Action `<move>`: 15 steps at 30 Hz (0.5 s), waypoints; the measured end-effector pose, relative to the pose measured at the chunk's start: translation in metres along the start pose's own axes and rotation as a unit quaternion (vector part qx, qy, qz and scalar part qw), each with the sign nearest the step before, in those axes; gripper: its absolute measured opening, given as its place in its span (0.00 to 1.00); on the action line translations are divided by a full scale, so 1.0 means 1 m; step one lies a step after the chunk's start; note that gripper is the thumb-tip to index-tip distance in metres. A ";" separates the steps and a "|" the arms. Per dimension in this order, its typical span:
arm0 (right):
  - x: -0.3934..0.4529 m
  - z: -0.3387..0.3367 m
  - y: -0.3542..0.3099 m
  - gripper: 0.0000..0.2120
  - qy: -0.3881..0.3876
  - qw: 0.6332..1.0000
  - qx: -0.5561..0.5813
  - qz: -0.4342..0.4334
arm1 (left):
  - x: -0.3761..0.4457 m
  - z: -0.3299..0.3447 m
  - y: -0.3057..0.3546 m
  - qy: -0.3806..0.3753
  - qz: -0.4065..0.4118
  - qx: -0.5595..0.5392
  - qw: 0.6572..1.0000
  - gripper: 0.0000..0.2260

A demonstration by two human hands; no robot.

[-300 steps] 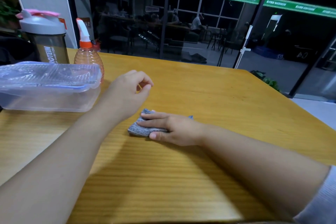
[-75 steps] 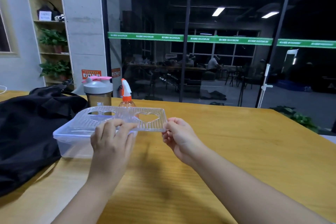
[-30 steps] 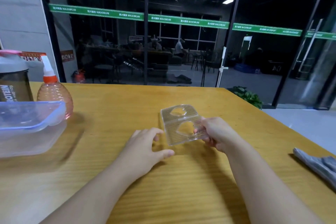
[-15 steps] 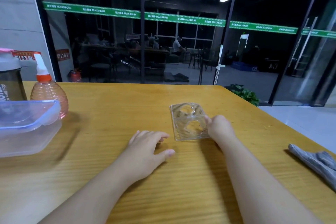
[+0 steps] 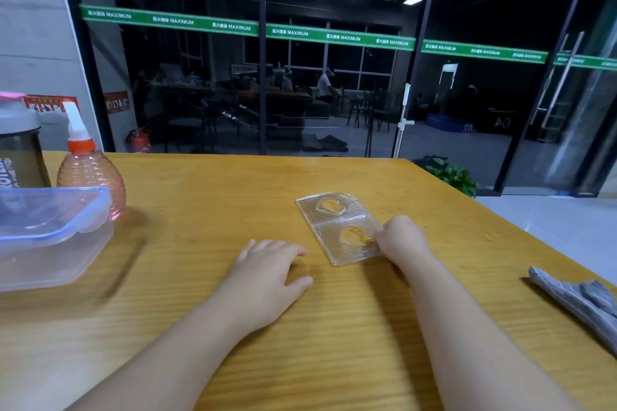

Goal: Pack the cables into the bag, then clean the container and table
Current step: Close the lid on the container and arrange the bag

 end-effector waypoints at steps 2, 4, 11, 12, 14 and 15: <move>0.004 0.000 0.002 0.13 0.012 1.000 0.003 -0.005 | 0.009 0.007 0.006 -0.034 -0.001 0.044 0.998 0.22; 0.004 0.003 0.004 0.13 0.007 1.000 0.019 -0.002 | 0.019 0.012 0.016 -0.057 -0.005 0.056 0.997 0.23; 0.002 0.002 0.001 0.07 0.006 0.999 -0.039 -0.011 | 0.048 0.025 0.046 -0.048 -0.033 0.068 0.996 0.28; 0.001 0.000 0.002 0.09 0.008 0.999 -0.047 -0.009 | 0.049 0.025 0.047 -0.036 -0.038 0.066 0.996 0.28; -0.001 -0.002 0.003 0.08 0.012 0.999 -0.045 -0.010 | 0.052 0.024 0.047 -0.020 -0.044 0.057 0.997 0.25; -0.002 -0.003 0.002 0.07 0.011 0.999 -0.038 -0.009 | 0.052 0.024 0.046 -0.014 -0.046 0.054 0.997 0.23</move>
Point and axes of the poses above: each hand's wrist, its own x-axis towards the middle knuckle, its own z-axis out of the palm, y = z × x, the point moved 8 cm from there along x, towards the middle knuckle, and after that the axes turned 3 degrees about -z, right-handed, at the moved point
